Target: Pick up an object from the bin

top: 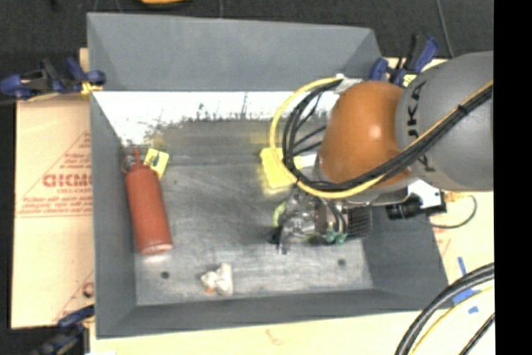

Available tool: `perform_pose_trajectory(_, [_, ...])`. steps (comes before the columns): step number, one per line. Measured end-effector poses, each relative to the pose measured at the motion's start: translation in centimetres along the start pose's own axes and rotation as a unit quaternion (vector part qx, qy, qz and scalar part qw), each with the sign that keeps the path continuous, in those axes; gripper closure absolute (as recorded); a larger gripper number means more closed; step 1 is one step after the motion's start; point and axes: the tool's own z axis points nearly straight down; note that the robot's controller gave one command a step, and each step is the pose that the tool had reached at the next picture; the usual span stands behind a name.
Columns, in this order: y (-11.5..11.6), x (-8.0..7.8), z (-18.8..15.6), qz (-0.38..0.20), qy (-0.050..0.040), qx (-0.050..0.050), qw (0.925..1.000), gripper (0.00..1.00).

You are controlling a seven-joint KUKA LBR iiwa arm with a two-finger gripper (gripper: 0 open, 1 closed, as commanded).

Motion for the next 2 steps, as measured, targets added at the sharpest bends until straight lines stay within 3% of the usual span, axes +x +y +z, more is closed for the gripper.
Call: perform_pose_trajectory(2, [0.00,0.00,0.00,0.000,0.0000,0.000,1.0000,1.00])
